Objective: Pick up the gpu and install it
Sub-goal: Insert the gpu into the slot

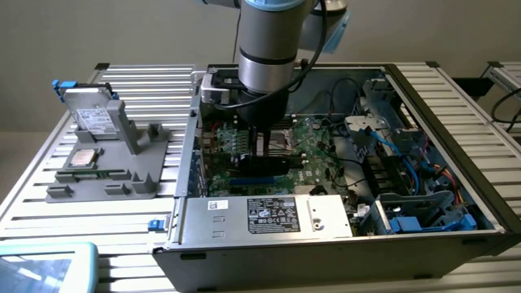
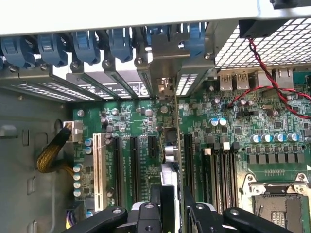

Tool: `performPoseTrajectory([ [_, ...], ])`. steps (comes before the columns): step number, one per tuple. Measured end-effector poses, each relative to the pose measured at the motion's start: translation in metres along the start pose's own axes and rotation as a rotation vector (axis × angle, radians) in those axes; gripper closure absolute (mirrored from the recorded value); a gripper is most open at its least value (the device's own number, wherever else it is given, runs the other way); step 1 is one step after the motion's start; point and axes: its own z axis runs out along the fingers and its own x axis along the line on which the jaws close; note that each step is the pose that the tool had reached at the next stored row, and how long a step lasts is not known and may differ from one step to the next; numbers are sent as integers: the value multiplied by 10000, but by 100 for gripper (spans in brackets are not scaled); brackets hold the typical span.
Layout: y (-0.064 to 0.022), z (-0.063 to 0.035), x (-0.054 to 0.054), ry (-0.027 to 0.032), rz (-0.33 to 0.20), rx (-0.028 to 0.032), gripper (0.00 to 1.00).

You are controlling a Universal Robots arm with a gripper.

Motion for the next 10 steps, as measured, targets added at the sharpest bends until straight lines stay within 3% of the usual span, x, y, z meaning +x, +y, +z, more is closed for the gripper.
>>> performPoseTrajectory([
  [7, 1, 6, 0, 114, 6, 9, 73],
  [10, 2, 5, 0, 128, 5, 8, 73],
])
